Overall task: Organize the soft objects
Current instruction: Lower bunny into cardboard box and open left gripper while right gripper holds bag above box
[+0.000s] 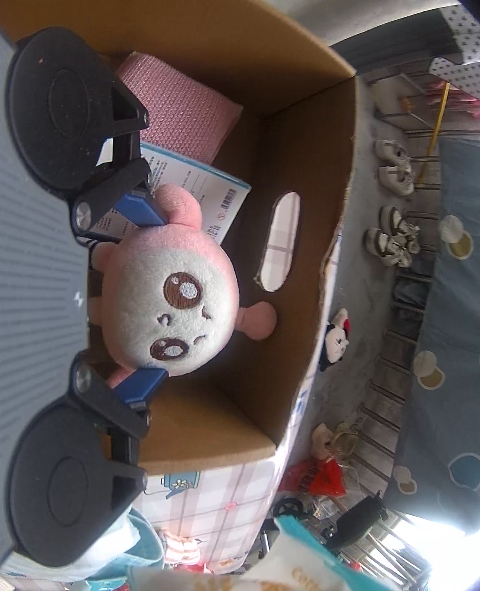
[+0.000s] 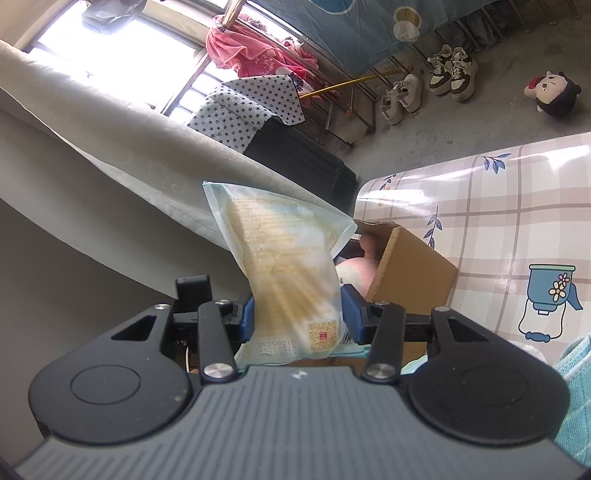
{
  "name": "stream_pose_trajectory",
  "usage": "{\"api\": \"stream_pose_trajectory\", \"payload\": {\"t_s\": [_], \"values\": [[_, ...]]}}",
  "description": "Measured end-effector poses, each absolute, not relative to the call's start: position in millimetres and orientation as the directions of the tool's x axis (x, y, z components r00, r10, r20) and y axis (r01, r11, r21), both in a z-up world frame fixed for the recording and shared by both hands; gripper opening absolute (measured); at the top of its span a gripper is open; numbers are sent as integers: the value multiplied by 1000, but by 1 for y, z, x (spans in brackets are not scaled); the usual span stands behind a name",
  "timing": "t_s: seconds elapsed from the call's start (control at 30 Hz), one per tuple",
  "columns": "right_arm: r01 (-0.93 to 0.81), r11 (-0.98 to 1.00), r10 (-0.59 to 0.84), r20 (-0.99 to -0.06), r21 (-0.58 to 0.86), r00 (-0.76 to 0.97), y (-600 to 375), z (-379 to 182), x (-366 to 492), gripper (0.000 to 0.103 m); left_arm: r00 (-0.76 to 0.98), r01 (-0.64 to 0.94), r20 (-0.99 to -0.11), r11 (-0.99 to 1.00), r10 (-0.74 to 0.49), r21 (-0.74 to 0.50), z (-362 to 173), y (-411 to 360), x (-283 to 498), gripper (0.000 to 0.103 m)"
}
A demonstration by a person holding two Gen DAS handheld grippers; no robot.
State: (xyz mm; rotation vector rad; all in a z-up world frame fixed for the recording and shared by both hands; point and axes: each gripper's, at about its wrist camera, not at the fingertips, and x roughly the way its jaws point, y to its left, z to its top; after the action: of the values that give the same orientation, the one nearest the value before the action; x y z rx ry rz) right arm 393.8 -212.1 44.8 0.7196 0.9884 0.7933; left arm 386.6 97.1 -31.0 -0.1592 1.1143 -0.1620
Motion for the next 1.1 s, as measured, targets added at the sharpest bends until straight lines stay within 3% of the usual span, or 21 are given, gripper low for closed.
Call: {"api": "stream_pose_trajectory", "payload": {"t_s": [0.37, 0.77, 0.9, 1.1], "values": [[-241, 521, 838, -437, 819, 328, -203, 48, 388, 46, 489, -24, -848, 969, -204, -247, -9, 117, 369, 91], [-224, 440, 894, -403, 870, 195, -118, 70, 354, 47, 690, -308, -724, 908, 7, -285, 100, 230, 252, 91], [-158, 471, 882, -461, 868, 94, -52, 46, 351, 47, 696, -387, -710, 888, 106, -247, 114, 259, 220, 91], [-43, 577, 817, -577, 816, 4, 43, -9, 356, 47, 689, -442, -711, 857, 137, -263, 109, 295, 191, 91]]}}
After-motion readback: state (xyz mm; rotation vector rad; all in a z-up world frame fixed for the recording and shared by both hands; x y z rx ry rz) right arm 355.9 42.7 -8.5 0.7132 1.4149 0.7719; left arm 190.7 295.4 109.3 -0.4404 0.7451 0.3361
